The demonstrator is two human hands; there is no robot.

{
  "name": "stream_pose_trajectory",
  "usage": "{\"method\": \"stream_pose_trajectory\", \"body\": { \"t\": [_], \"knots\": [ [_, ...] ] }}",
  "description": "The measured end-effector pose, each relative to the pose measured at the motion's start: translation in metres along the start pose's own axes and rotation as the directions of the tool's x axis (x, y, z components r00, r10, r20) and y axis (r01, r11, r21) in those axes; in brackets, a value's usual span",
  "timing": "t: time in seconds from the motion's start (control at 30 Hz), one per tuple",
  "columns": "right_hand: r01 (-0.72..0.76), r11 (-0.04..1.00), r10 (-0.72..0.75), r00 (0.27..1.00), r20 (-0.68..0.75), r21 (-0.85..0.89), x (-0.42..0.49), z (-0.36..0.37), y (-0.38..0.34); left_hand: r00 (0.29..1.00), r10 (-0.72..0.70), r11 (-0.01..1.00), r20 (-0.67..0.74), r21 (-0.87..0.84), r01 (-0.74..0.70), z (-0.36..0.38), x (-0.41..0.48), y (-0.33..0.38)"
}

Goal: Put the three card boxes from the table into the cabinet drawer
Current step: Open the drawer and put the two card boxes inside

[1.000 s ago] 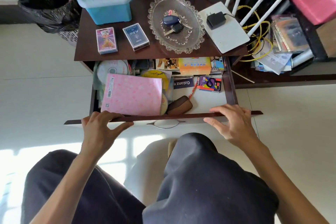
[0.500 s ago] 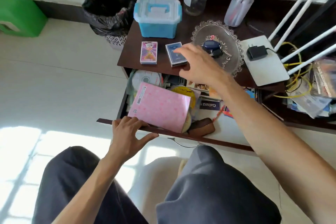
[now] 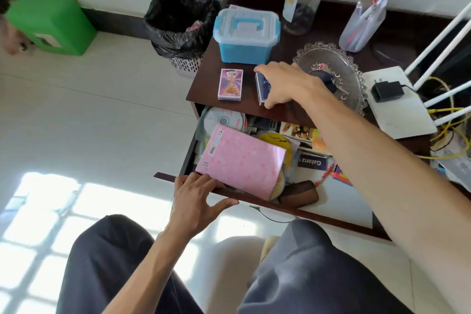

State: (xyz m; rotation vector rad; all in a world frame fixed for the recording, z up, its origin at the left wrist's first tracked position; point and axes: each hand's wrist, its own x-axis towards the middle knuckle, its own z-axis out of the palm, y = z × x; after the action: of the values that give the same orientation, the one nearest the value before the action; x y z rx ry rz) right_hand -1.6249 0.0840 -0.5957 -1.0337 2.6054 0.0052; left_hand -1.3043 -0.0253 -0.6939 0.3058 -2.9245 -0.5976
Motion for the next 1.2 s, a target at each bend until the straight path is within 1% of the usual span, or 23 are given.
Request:
{"method": "stream_pose_trajectory", "body": {
  "t": [0.07,0.1,0.2,0.27,0.37,0.43,0.5,0.63,0.73,0.8,0.97,1.2],
  "knots": [
    [0.009,1.000,-0.010,0.997,-0.075,-0.007,-0.013,-0.005,-0.002,1.000,0.001,1.000,0.002,-0.004,-0.001,0.000,0.000,-0.001],
    [0.012,1.000,-0.010,0.993,-0.120,0.018,-0.023,-0.008,-0.003,1.000,0.004,1.000,0.001,-0.006,-0.004,0.000,0.000,-0.001],
    [0.025,0.973,0.029,0.973,-0.227,0.229,-0.067,-0.011,-0.005,1.000,0.021,1.000,-0.008,0.000,-0.021,-0.001,0.001,0.000],
    [0.009,0.932,0.090,0.962,-0.257,0.363,-0.106,-0.002,-0.002,0.999,0.032,0.999,-0.012,0.019,-0.032,-0.001,0.001,-0.001],
    [-0.094,0.874,0.230,0.944,-0.237,0.476,-0.168,0.031,0.011,0.999,0.048,0.998,-0.021,0.049,-0.047,0.002,0.000,-0.004],
    [-0.196,0.822,0.332,0.928,-0.171,0.535,-0.202,0.061,0.025,0.998,0.063,0.996,-0.021,0.061,-0.061,0.004,0.000,-0.005],
    [-0.322,0.765,0.436,0.896,-0.080,0.558,-0.227,0.092,0.041,0.997,0.078,0.995,-0.022,0.064,-0.077,0.005,0.000,-0.005],
    [-0.563,0.677,0.617,0.785,0.051,0.473,-0.240,0.147,0.068,0.997,0.079,0.995,-0.017,0.064,-0.078,0.006,-0.002,-0.005],
    [-0.673,0.617,0.689,0.712,0.135,0.408,-0.232,0.168,0.083,0.997,0.072,0.996,-0.007,0.062,-0.071,0.005,-0.002,-0.004],
    [-0.720,0.605,0.707,0.682,0.186,0.341,-0.226,0.175,0.090,0.997,0.072,0.995,-0.004,0.068,-0.072,0.005,-0.003,-0.004],
    [-0.758,0.606,0.732,0.650,0.205,0.242,-0.215,0.184,0.094,0.996,0.090,0.994,-0.025,0.067,-0.089,0.006,-0.002,-0.005],
    [-0.761,0.637,0.715,0.643,0.275,0.122,-0.213,0.191,0.100,0.996,0.092,0.993,-0.022,0.074,-0.090,0.006,-0.001,-0.004]
  ]
}}
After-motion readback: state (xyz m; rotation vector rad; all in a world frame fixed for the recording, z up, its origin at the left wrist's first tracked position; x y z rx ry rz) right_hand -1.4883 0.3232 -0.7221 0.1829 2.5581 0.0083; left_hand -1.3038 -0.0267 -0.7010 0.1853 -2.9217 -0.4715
